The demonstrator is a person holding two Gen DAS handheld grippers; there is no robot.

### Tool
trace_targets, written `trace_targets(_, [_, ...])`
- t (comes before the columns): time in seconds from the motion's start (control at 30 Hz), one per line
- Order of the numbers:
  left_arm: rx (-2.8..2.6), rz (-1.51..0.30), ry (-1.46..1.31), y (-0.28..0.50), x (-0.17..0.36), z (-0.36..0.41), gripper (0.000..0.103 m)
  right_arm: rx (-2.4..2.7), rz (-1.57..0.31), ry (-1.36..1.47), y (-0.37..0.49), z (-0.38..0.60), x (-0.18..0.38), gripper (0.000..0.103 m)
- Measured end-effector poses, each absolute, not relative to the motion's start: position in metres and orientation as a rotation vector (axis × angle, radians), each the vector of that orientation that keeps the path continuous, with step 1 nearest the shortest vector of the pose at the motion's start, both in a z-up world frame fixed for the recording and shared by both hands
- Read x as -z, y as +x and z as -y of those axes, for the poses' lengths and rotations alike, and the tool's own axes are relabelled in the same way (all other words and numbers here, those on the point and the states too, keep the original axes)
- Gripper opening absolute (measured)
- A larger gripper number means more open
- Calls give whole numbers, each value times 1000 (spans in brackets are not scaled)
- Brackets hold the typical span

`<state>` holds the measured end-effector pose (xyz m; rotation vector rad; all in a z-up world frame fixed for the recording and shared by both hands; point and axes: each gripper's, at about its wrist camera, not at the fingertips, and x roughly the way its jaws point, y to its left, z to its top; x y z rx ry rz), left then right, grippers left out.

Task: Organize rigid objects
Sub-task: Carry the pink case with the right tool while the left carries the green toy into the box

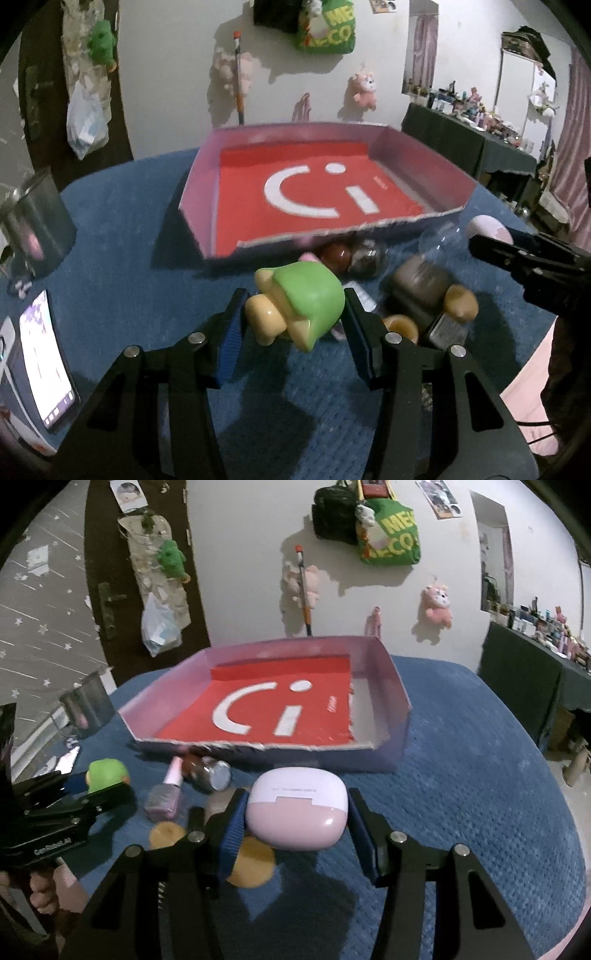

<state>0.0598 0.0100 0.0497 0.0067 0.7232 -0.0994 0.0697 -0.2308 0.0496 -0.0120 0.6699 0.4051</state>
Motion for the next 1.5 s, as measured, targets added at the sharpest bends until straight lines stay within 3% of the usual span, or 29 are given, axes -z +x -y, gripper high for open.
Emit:
trace_targets(0.97, [116, -694, -22, 157, -92, -18, 48, -441, -626, -14, 145, 206, -99, 56])
trace_targets(1.5, [81, -847, -61, 227, -49, -24, 48, -386, -790, -16, 228, 187, -66, 56])
